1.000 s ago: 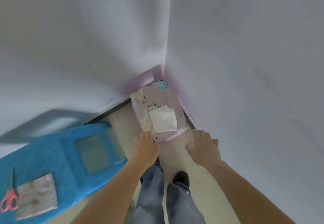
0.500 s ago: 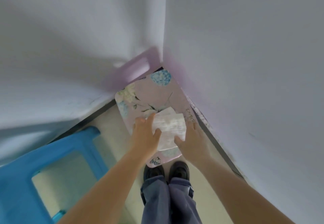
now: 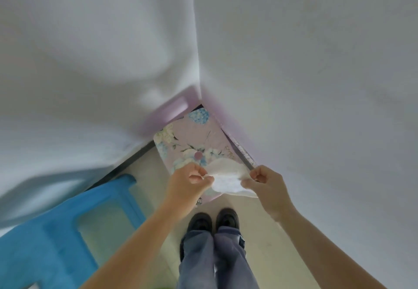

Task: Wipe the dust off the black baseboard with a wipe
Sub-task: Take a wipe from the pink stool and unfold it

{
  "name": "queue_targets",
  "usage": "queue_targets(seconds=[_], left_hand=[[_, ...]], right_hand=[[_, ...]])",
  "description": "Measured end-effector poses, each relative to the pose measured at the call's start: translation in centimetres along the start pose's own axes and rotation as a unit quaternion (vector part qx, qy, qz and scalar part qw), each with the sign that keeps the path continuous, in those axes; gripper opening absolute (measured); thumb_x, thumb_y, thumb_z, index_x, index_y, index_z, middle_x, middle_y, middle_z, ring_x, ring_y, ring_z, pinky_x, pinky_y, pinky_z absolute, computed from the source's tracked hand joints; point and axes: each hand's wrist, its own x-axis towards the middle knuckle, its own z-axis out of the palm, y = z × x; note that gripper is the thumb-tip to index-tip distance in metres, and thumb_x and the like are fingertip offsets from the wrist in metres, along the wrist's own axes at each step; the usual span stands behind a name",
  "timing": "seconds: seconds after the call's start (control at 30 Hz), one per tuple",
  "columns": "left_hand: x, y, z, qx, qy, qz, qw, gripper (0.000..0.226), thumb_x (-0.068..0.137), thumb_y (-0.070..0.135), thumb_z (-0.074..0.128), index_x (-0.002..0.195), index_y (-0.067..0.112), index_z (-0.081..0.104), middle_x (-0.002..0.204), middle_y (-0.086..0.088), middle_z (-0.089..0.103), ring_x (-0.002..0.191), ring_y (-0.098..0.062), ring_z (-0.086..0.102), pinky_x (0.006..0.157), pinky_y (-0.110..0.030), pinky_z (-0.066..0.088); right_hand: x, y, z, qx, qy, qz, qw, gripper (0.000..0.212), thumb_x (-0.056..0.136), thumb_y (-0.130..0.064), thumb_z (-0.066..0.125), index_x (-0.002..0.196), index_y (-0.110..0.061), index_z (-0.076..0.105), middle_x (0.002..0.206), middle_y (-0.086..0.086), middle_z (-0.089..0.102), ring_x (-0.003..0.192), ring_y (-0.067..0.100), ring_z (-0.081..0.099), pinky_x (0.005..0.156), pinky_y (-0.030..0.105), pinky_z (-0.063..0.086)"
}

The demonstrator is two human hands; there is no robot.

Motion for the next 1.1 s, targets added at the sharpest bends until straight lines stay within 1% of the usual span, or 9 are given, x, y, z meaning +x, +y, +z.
queue_targets(seconds=[0.13, 0.2, 0.3, 0.37, 0.47, 0.7, 0.83, 0.97, 1.1], left_hand=[[-6.4, 8.0, -2.5, 0.01, -0.046, 0.077, 0.996, 0.011, 0.08, 0.018, 0.069, 0.075, 0.018, 0.059, 0.08, 0.01, 0.068, 0.08, 0.0, 0.064, 0.071, -0.012, 0.044], [-9.5, 12.5, -3.4, 0.013, -0.066, 0.116, 0.991, 0.014, 0.079, 0.014, 0.068, 0.072, 0.019, 0.057, 0.068, 0.011, 0.065, 0.069, -0.001, 0.061, 0.063, -0.01, 0.042], [-14.1, 18.2, -4.2, 0.027, -0.115, 0.179, 0.977, 0.013, 0.077, 0.011, 0.069, 0.074, 0.019, 0.059, 0.06, 0.017, 0.06, 0.061, 0.006, 0.056, 0.059, -0.006, 0.039], [-16.9, 21.7, -4.1, 0.041, -0.16, 0.213, 0.963, 0.012, 0.077, 0.013, 0.07, 0.078, 0.02, 0.061, 0.065, 0.015, 0.06, 0.062, 0.0, 0.057, 0.061, -0.011, 0.042], [-20.9, 26.1, -2.8, 0.049, -0.231, 0.246, 0.94, 0.015, 0.077, 0.011, 0.071, 0.084, 0.02, 0.062, 0.073, 0.005, 0.062, 0.065, -0.012, 0.06, 0.063, -0.029, 0.05], [-29.6, 30.6, 5.1, 0.016, -0.367, 0.237, 0.899, 0.02, 0.082, 0.004, 0.069, 0.099, 0.011, 0.061, 0.08, -0.007, 0.066, 0.072, -0.016, 0.063, 0.078, -0.039, 0.054], [-35.8, 31.5, 12.3, 0.164, -0.457, 0.35, 0.801, 0.019, 0.082, 0.017, 0.071, 0.098, 0.021, 0.062, 0.085, 0.002, 0.072, 0.079, -0.016, 0.067, 0.078, -0.039, 0.055], [-45.1, 30.8, 20.1, 0.312, -0.529, 0.445, 0.652, 0.022, 0.082, 0.031, 0.07, 0.101, 0.032, 0.06, 0.086, 0.01, 0.072, 0.077, -0.004, 0.066, 0.072, -0.024, 0.051], [-55.4, 27.4, 27.9, 0.366, -0.601, 0.471, 0.533, 0.023, 0.08, 0.03, 0.072, 0.101, 0.035, 0.062, 0.084, 0.008, 0.073, 0.079, -0.004, 0.067, 0.077, -0.025, 0.052]], right_hand=[[-7.9, -5.7, -4.7, 0.032, -0.016, 0.002, 0.999, 0.024, 0.073, 0.003, 0.067, 0.065, -0.011, 0.049, 0.061, 0.001, 0.044, 0.056, 0.013, 0.039, 0.054, 0.02, 0.029], [-12.0, -8.1, -7.0, 0.065, -0.014, 0.001, 0.998, 0.025, 0.07, 0.002, 0.068, 0.066, -0.014, 0.048, 0.067, 0.007, 0.05, 0.063, 0.021, 0.047, 0.061, 0.029, 0.037], [-18.6, -10.1, -9.7, 0.148, -0.001, -0.012, 0.989, 0.026, 0.073, 0.003, 0.069, 0.09, -0.008, 0.054, 0.091, 0.012, 0.072, 0.088, 0.034, 0.068, 0.083, 0.045, 0.052], [-22.8, -10.7, -11.1, 0.226, 0.02, -0.015, 0.974, 0.047, 0.071, 0.003, 0.072, 0.112, -0.011, 0.053, 0.101, 0.012, 0.073, 0.095, 0.034, 0.068, 0.089, 0.046, 0.053], [-28.4, -10.4, -12.4, 0.327, 0.051, -0.021, 0.944, 0.069, 0.058, 0.0, 0.076, 0.122, -0.011, 0.054, 0.107, 0.016, 0.07, 0.099, 0.036, 0.066, 0.083, 0.046, 0.054], [-39.8, -7.0, -17.1, 0.395, 0.223, -0.092, 0.886, 0.069, 0.056, -0.001, 0.07, 0.122, -0.015, 0.055, 0.106, 0.015, 0.07, 0.094, 0.03, 0.065, 0.072, 0.037, 0.053], [-46.3, -1.9, -20.1, 0.224, 0.399, -0.056, 0.888, 0.08, 0.065, -0.002, 0.079, 0.133, -0.024, 0.044, 0.122, -0.002, 0.054, 0.111, 0.017, 0.052, 0.079, 0.023, 0.045], [-54.1, 5.1, -22.2, 0.185, 0.433, -0.045, 0.881, 0.085, 0.066, -0.01, 0.078, 0.134, -0.045, 0.04, 0.135, -0.013, 0.038, 0.128, 0.011, 0.031, 0.106, 0.037, 0.036], [-62.5, 13.4, -23.2, 0.205, 0.443, -0.007, 0.873, 0.05, 0.058, -0.031, 0.079, 0.106, -0.039, 0.067, 0.136, -0.019, 0.041, 0.128, 0.008, 0.032, 0.106, 0.041, 0.036]])
